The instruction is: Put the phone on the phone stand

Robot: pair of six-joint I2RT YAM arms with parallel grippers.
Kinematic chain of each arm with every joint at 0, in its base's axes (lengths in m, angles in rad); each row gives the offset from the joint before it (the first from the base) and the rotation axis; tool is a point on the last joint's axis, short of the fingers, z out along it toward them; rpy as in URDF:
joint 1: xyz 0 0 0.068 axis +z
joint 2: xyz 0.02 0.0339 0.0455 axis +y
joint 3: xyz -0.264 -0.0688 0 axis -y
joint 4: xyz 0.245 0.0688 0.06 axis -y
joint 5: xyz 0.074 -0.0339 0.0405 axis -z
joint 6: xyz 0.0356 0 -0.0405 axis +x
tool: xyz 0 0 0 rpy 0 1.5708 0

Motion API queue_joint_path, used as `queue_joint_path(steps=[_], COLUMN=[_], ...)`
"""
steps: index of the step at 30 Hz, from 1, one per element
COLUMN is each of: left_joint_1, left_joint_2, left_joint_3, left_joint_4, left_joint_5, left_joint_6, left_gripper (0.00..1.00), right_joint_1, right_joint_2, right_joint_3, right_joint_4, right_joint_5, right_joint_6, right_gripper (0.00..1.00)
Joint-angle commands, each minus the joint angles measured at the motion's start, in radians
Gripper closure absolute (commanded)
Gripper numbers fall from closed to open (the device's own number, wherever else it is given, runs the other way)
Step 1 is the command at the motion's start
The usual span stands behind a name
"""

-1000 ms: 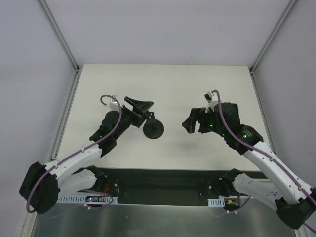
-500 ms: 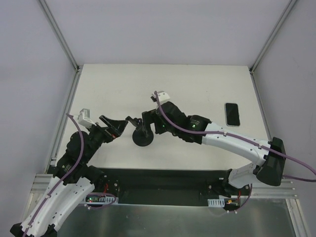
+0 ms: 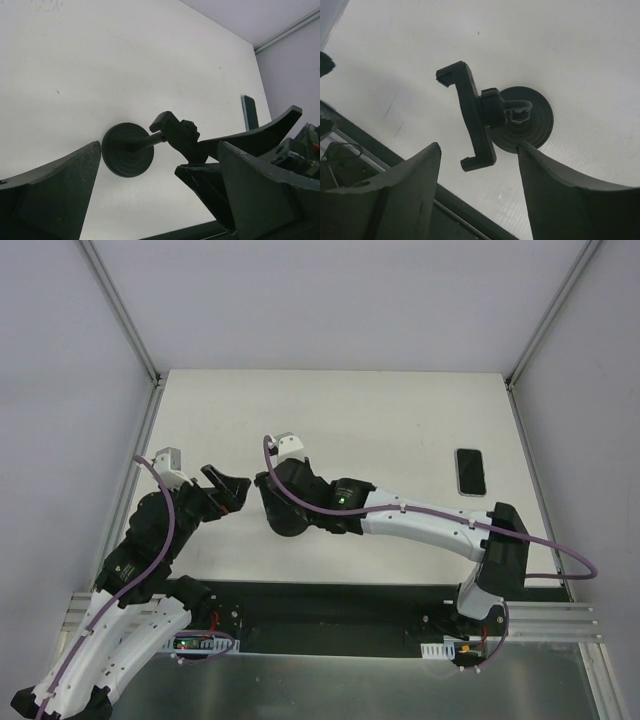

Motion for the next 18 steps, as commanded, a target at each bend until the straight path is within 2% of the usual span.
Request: queue_joint_path(steps=[1,5,8,9,11,12,15,18], left_joint_1=[0.004,0.004,0.005,0.004,0.004,0.004,0.004,0.004], left_joint_2=[0.02,0.014,-0.002,-0.005,0.0,0.006,0.044,0.11], left_joint_3=[0.067,0.083,0.083,0.083,0.09,0.093,0.107,0.121], left_joint_4=[-0.001,-0.001,0.001,0.002,0.009,0.012,0.041,0.087], left_joint_5=[0.007,0.056,0.087,0.094,0.119,0.131,0.183,0.249], left_joint_6=[0.085,0.114,0.119,0.119,0.122,0.127,0.133,0.14], left_gripper=[0.01,0.01,0.01,0.01,0.01,0.01,0.01,0.01], right_joint_1=[-0.004,-0.023,-0.051,-0.059,-0.074,-0.079,-0.119,-0.203], right_joint_2=[0.024,0.03,0.027,0.027,0.013,0.007,-0.027,-0.078], right_joint_3=[0.068,0.056,0.043,0.037,0.03,0.014,-0.009,-0.059], right_joint_4=[-0.045,-0.075,-0.083,-0.089,-0.088,-0.088,-0.085,-0.06], right_joint_5=[0.113,0.116,0.078,0.061,0.029,0.024,-0.005,-0.187], right_joint_6=[-0.019,-0.05,-0.097,-0.116,-0.201,-0.237,-0.358,-0.503], right_gripper=[0.4,0.49,0.69,0.8,0.9,0.99,0.99,0.99])
